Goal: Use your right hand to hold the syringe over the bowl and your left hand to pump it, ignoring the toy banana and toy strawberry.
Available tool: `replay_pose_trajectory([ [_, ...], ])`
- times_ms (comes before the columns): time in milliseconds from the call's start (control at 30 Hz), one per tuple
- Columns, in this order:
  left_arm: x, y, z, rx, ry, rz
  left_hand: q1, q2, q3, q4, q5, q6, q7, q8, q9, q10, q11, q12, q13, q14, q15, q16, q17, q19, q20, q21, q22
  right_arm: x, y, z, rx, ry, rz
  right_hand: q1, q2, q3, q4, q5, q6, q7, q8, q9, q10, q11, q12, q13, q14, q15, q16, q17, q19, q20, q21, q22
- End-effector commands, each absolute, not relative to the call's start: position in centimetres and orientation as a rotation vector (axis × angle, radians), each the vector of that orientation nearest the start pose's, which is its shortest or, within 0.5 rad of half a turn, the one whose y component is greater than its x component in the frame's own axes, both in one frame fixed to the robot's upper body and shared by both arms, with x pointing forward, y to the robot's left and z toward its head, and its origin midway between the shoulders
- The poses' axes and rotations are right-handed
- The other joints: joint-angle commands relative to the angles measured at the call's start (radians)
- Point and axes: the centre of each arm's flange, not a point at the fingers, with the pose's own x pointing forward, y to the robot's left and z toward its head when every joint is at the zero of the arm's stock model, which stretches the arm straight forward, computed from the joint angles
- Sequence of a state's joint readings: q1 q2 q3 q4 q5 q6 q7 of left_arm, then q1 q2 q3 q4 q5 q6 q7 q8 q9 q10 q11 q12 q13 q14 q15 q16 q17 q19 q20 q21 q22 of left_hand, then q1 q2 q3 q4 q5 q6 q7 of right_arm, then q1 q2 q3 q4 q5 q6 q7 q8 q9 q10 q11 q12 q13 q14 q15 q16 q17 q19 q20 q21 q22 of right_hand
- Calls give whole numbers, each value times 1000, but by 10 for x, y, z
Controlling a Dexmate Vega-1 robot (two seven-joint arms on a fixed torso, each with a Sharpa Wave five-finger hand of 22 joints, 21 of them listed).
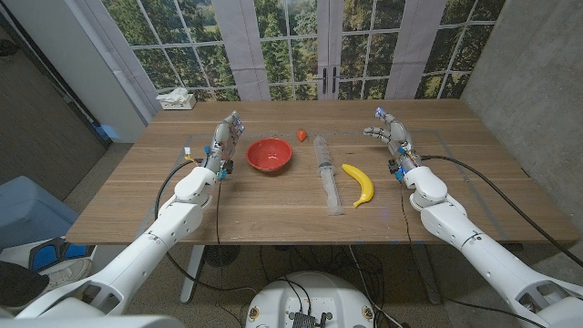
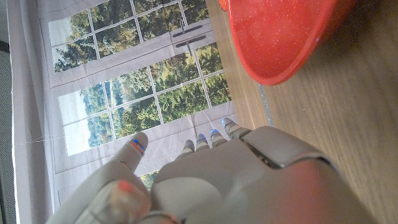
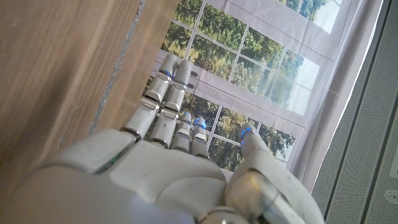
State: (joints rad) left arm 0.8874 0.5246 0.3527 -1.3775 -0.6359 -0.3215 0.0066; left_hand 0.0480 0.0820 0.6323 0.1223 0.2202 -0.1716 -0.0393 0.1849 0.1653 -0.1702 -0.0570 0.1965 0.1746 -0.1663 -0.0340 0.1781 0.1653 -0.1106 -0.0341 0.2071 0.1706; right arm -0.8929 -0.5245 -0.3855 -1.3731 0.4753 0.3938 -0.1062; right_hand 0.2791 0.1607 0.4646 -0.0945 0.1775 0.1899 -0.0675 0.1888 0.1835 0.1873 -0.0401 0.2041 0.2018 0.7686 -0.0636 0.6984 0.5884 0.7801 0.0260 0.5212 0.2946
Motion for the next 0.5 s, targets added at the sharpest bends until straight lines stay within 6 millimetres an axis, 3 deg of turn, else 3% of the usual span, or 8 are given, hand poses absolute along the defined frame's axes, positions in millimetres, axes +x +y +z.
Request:
replay_pose_trajectory([
  [33,635,286,-20,-34,-652,-198,0,80,5,-3,6,-27,-4,4,5,-79,1,2,2,-89,-54,3,4,3,-83,2,5,625,-279,-23,-110,-713,146,26,4,-14,-18,6,-10,5,4,3,45,23,4,12,20,-40,339,460,24,-1,224,236],
  [133,636,286,-19,-36,-651,-198,0,80,6,-3,6,-27,-5,4,5,-79,1,2,2,-89,-55,3,4,3,-84,2,5,625,-280,-22,-122,-703,149,31,10,-10,-11,9,-22,24,2,3,100,23,16,19,39,-101,503,647,31,-11,335,344],
  [200,636,286,-19,-39,-651,-196,0,81,6,-2,6,-27,-5,3,5,-79,1,2,2,-89,-54,2,4,3,-84,2,5,625,-280,-22,-127,-709,131,39,11,-7,-12,10,-27,37,2,2,137,21,22,23,85,-136,597,659,49,-24,399,402],
  [267,637,286,-19,-37,-646,-203,0,81,6,-2,6,-26,-5,3,5,-78,0,1,2,-90,-54,2,5,3,-83,1,5,623,-280,-22,-131,-722,93,42,14,-3,-10,10,-22,45,4,1,167,20,26,25,125,-141,662,657,81,-44,450,441],
  [333,638,286,-18,-37,-647,-202,-1,81,7,-2,6,-26,-5,3,5,-78,1,1,3,-91,-54,1,5,2,-86,1,5,622,-280,-21,-132,-727,82,39,18,18,5,12,23,42,14,-2,228,17,35,25,213,-148,745,653,183,-79,519,448],
  [367,638,286,-18,-35,-649,-202,-1,81,7,-1,6,-26,-6,3,5,-78,2,1,2,-91,-53,1,5,2,-87,0,5,621,-280,-21,-131,-731,76,37,17,23,8,13,28,39,14,-3,240,13,36,24,230,-149,758,653,196,-89,524,440],
  [400,638,285,-17,-37,-651,-202,-1,81,7,-1,6,-25,-5,3,5,-78,2,0,3,-93,-54,1,5,1,-89,0,5,620,-280,-20,-140,-730,70,33,15,33,13,12,47,34,16,-3,260,9,37,23,251,-148,777,652,242,-106,548,436],
  [500,639,285,-16,-35,-652,-204,-2,82,7,-1,6,-25,-5,2,5,-77,3,0,3,-94,-53,0,6,1,-91,-1,5,618,-279,-19,-157,-731,63,32,16,48,18,13,69,33,18,-4,297,5,42,21,284,-149,803,652,292,-130,571,424],
])
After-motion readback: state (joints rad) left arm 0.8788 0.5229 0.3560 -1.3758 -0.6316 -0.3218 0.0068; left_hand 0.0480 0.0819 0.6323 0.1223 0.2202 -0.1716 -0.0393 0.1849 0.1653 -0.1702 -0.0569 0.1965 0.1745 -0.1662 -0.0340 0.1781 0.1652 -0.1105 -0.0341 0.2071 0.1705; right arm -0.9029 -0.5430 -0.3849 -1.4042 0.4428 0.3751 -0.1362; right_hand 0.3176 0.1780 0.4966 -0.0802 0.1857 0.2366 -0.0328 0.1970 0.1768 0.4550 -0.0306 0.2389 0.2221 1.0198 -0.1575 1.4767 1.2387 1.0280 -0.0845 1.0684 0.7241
